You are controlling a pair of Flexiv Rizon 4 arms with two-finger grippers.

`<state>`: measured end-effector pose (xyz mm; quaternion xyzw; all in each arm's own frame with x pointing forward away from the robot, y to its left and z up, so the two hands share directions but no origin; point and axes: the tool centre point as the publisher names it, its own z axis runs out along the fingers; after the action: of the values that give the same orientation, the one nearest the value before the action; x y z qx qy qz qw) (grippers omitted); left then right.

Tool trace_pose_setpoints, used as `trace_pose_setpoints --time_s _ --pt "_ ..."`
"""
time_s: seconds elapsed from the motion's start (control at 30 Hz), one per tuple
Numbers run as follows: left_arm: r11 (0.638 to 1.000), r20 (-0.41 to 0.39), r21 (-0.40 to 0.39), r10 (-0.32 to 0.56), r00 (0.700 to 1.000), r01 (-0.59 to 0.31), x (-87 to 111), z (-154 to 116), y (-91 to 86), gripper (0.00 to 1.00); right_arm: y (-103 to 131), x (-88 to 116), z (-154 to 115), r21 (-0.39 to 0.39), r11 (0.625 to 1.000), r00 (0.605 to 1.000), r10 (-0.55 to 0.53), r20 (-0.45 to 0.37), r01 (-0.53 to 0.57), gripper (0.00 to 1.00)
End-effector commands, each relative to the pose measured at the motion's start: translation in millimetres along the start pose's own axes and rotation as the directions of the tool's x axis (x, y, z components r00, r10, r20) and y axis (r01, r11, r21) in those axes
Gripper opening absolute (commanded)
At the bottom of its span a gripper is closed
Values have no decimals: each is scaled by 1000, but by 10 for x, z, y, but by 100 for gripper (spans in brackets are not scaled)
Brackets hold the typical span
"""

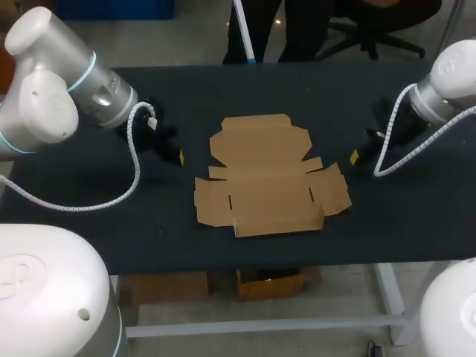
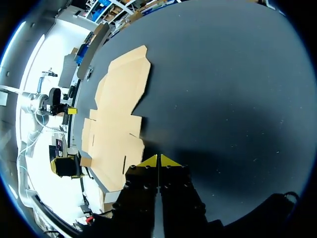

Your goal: Assemble the packaging by folding the flat box into shape, placing the metal phone stand inside, and closing the box properly

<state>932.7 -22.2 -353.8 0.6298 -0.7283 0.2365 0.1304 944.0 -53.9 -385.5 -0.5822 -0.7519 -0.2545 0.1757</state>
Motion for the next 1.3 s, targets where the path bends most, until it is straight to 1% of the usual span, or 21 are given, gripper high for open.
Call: trace_pose_setpoints --time_s 0.03,0.4,0.57,0.87,1.0,1.13,1.3 --pt "1000 -5 13 2 1000 -2 3 144 -30 0 68 -7 36 2 1000 999 -25 -28 25 0" --pt "999 11 28 -17 1000 17 1 319 -75 0 207 58 223 22 998 997 -53 -52 54 0" --pt "999 0 32 -21 1000 21 -6 368 -91 0 222 100 263 27 998 998 -49 -43 50 0" --pt "999 -13 25 -37 999 37 -43 458 -110 0 210 119 393 23 998 997 -49 -62 51 0" --pt "998 -20 31 -46 999 46 -61 474 -110 0 225 156 461 18 1000 998 -18 -58 19 0" --pt "998 -23 36 -50 998 51 -75 485 -100 0 241 151 501 13 1000 997 8 -75 -7 0" --pt "998 -27 45 -52 998 53 -102 458 -84 0 235 150 453 1 999 997 38 -73 -38 0"
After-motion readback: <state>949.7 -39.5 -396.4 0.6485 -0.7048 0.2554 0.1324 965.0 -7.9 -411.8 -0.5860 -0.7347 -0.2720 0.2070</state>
